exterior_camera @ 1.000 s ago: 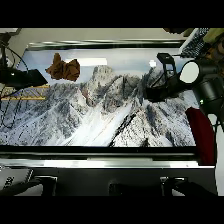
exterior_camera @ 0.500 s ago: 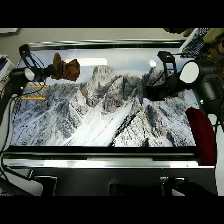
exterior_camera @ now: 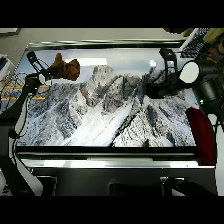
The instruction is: Fold the clothes and pants, and hang the long-sleeved shirts on hangers.
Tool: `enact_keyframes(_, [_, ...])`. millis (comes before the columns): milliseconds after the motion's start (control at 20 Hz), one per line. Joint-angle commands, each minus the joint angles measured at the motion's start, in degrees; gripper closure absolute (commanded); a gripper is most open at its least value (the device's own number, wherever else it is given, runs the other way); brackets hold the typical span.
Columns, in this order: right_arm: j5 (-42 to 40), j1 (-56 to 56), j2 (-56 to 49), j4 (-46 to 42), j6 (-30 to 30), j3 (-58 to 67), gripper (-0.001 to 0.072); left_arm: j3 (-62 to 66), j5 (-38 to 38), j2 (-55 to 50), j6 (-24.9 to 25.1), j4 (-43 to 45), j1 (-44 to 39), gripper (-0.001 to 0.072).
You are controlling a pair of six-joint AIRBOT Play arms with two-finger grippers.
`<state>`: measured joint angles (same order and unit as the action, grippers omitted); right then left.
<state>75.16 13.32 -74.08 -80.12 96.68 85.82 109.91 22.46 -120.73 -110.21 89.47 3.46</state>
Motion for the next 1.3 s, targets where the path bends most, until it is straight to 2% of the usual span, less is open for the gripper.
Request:
enact_keyframes(0, [-0.5, 0.0, 0.0, -0.1, 0.2, 0.0, 0.0622, 2.9, 5.0, -0.4, -0.4, -0.1, 0.0, 0.0694])
enact_keyframes(150, [0.6, 0.0, 0.0, -0.5, 0.2, 0.0, 0.0622, 6.3, 20.8, 4.5, 0.4, -1.8, -0.7, 0.0695])
enact_keyframes(300, [3.3, 0.0, 0.0, -2.9, 1.1, 0.0, 0.0621, 6.4, 34.3, 13.6, 6.1, -9.4, -3.1, 0.0696])
enact_keyframes(450, [8.7, 0.0, 0.0, -7.8, 3.2, 0.0, 0.0621, 6.4, 43.0, 22.6, 6.2, -18.5, -8.2, 0.0695])
enact_keyframes(600, [15.1, 0.0, 0.0, -14.0, 4.5, 0.0, 0.0621, 6.4, 45.1, 27.2, 6.0, -27.5, -15.5, 0.0695])
enact_keyframes(750, [22.0, 0.0, 0.0, -25.5, 5.6, 0.0, 0.0621, 5.4, 44.6, 26.6, 1.5, -29.0, -25.3, 0.0695])
enact_keyframes(900, [27.0, 0.0, 0.7, -33.2, 5.5, 0.0, 0.062, 2.9, 42.8, 22.5, 0.2, -28.9, -34.8, 0.0695])
enact_keyframes(1100, [28.0, 0.0, 3.7, -37.2, 5.6, 0.0, 0.0621, 2.7, 41.4, 11.9, -1.1, -29.1, -44.7, 0.0692])
enact_keyframes(1150, [28.0, 0.0, 4.4, -37.2, 5.6, 0.0, 0.0621, 2.7, 41.1, 9.9, -2.0, -29.7, -45.8, 0.0662])
enact_keyframes(1200, [27.8, 0.0, 5.0, -37.2, 5.5, 0.0, 0.0621, 2.7, 40.9, 8.2, -2.4, -31.3, -46.4, 0.0509])
enact_keyframes(1250, [27.7, 0.0, 5.3, -37.2, 5.5, 0.0, 0.0618, 2.7, 41.0, 7.5, -2.3, -32.9, -46.3, 0.0281])
